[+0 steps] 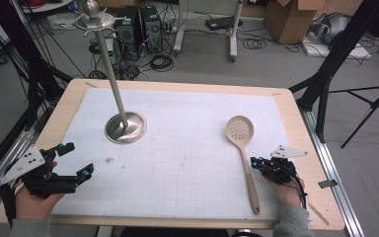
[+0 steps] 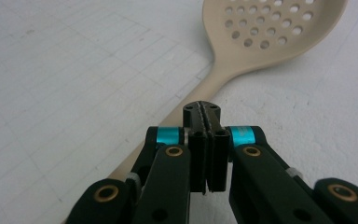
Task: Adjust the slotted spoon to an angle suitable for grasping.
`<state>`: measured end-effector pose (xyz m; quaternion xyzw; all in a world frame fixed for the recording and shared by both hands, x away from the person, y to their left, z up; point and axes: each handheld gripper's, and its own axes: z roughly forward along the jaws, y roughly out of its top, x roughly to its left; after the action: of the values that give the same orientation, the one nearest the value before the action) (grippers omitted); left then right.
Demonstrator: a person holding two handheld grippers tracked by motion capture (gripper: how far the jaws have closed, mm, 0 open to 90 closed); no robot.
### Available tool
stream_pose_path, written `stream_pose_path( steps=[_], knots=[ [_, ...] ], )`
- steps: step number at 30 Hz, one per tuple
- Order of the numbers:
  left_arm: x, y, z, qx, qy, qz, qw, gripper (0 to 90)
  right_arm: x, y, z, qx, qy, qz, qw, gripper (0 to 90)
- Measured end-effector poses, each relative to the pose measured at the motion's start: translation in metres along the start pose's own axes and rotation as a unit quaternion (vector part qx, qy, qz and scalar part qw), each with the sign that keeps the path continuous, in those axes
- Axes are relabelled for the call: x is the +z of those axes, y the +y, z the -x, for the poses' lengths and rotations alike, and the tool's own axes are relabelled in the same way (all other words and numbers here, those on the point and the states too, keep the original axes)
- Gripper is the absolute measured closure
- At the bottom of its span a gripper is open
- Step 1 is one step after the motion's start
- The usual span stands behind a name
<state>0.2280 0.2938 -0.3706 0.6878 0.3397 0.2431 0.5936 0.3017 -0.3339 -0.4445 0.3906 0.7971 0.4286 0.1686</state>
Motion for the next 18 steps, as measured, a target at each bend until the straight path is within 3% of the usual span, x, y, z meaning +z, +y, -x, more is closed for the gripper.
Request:
stream_pose_path(
  steps=[18],
  knots=[
    [0.006,-0.001,-0.001,0.0,-0.003,-0.005,1.0,2.5,0.001,-0.004,-0.011,-0.022,0.04,-0.038,0.9983,90.0]
  ],
)
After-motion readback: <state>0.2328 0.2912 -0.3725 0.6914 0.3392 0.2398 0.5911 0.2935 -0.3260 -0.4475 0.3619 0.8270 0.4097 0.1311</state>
